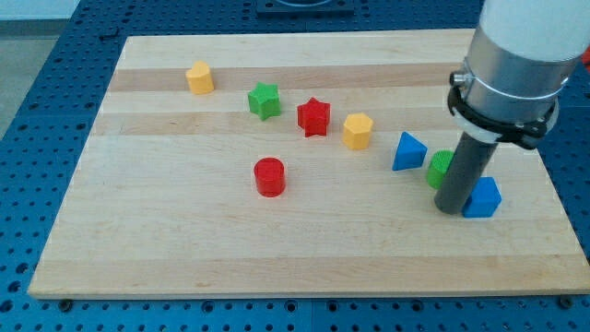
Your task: Point at the red circle
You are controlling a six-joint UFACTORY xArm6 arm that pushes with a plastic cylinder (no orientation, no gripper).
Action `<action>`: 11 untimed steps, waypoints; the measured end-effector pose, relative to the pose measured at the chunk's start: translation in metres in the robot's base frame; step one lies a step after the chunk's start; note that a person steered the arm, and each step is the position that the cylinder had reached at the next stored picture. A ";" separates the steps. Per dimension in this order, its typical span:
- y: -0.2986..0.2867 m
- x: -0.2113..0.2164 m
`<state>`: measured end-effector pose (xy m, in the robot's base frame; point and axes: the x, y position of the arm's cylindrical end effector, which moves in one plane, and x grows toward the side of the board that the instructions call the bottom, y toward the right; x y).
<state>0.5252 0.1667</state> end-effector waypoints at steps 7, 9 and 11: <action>-0.069 0.002; -0.133 0.000; -0.183 -0.022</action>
